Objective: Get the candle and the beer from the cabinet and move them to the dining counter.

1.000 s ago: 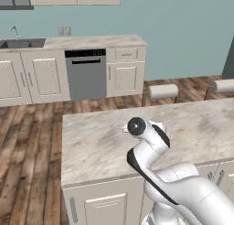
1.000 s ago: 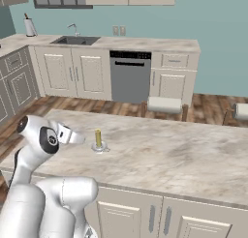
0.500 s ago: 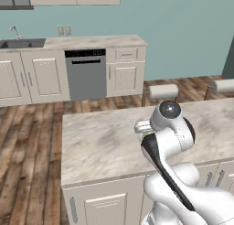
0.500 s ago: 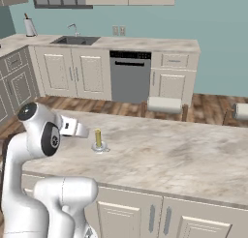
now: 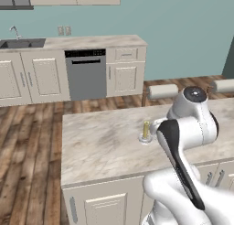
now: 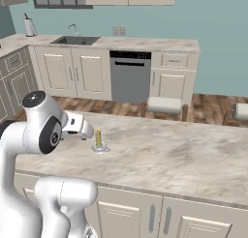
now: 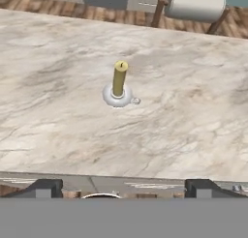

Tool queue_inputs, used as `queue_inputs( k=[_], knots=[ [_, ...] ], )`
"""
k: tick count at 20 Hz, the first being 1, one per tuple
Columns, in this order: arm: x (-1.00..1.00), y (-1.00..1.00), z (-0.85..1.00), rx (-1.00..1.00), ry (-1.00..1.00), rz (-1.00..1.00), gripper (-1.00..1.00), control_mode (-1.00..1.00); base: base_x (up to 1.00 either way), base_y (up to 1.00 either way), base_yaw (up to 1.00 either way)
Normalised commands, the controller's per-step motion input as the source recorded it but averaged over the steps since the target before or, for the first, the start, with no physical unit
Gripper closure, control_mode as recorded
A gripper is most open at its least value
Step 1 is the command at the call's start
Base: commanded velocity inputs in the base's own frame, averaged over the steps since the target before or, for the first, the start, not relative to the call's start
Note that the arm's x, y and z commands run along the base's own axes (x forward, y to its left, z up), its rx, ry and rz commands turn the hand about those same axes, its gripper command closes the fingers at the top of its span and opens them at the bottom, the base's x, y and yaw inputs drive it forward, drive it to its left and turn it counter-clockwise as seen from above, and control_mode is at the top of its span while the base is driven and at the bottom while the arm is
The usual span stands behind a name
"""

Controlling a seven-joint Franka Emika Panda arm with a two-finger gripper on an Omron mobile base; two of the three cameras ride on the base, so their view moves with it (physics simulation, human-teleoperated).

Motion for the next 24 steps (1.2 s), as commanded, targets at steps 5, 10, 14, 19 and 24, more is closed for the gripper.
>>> queue_inputs(
  k=[5, 10, 14, 19, 24],
  knots=[
    [-0.65, -0.26, 0.01, 0.00, -0.02, 0.03, -1.00, -1.00, 0.00, 0.00, 0.00],
    [-0.51, -0.14, 0.09, 0.03, -0.08, 0.02, -1.00, -1.00, 0.00, 0.00, 0.00],
    [-0.31, -0.01, 0.13, 0.03, -0.23, 0.02, -1.00, -1.00, 0.00, 0.00, 0.00],
    [-0.20, 0.04, -0.02, 0.05, -0.47, 0.04, -1.00, -1.00, 0.00, 0.00, 0.00],
    [-0.01, 0.03, 0.00, 0.04, -0.16, -0.01, -1.00, -1.00, 0.00, 0.00, 0.00]
  ],
)
